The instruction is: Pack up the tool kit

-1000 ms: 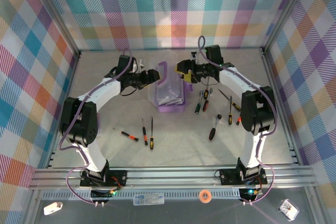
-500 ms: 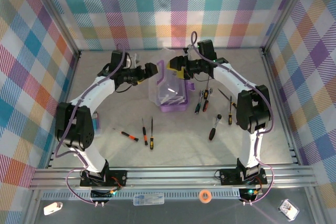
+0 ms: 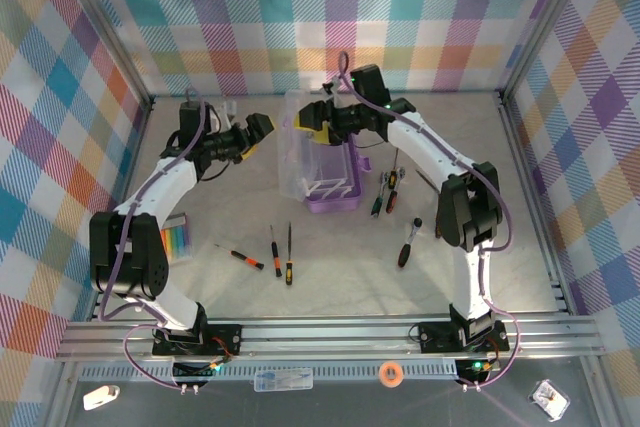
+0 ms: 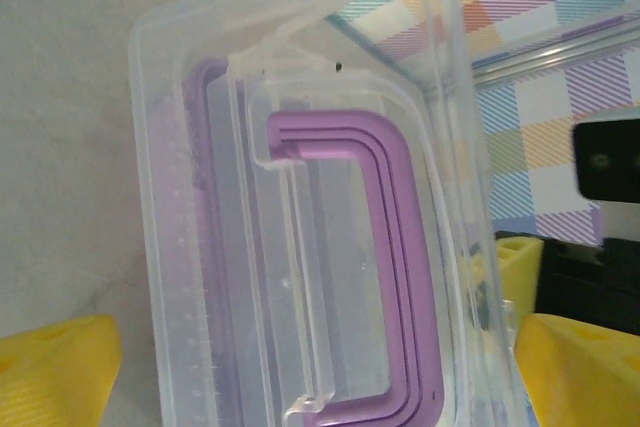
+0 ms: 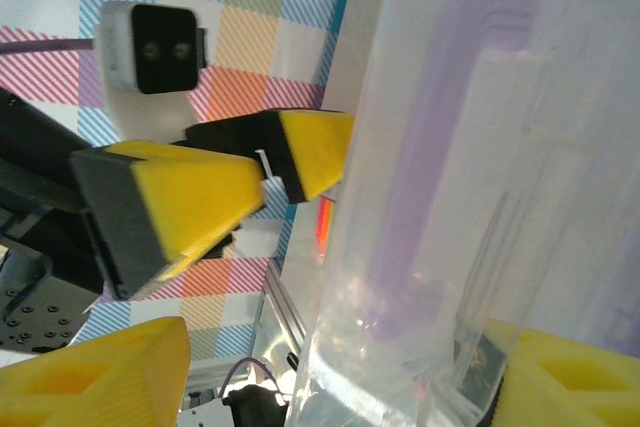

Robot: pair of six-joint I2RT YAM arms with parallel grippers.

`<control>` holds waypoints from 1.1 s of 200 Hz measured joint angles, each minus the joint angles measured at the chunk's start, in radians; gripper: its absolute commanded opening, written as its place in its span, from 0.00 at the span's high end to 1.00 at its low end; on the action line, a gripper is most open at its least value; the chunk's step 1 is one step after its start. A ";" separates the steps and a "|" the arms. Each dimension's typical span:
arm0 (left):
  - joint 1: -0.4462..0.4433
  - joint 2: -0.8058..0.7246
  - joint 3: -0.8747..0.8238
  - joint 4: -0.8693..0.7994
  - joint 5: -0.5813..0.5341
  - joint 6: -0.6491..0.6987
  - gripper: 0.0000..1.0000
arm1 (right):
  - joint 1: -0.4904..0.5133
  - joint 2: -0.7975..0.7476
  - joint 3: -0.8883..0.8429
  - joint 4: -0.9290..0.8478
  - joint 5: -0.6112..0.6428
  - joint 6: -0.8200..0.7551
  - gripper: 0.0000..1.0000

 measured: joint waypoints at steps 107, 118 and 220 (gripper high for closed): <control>0.034 -0.063 -0.071 0.118 0.030 -0.104 0.00 | 0.083 0.103 0.191 -0.088 0.049 0.022 0.32; 0.035 -0.062 -0.077 0.121 0.034 -0.109 0.00 | 0.083 0.105 0.198 -0.090 0.053 0.034 0.32; 0.037 -0.058 -0.085 0.161 0.049 -0.132 0.00 | 0.094 0.113 0.277 -0.082 0.039 0.077 0.32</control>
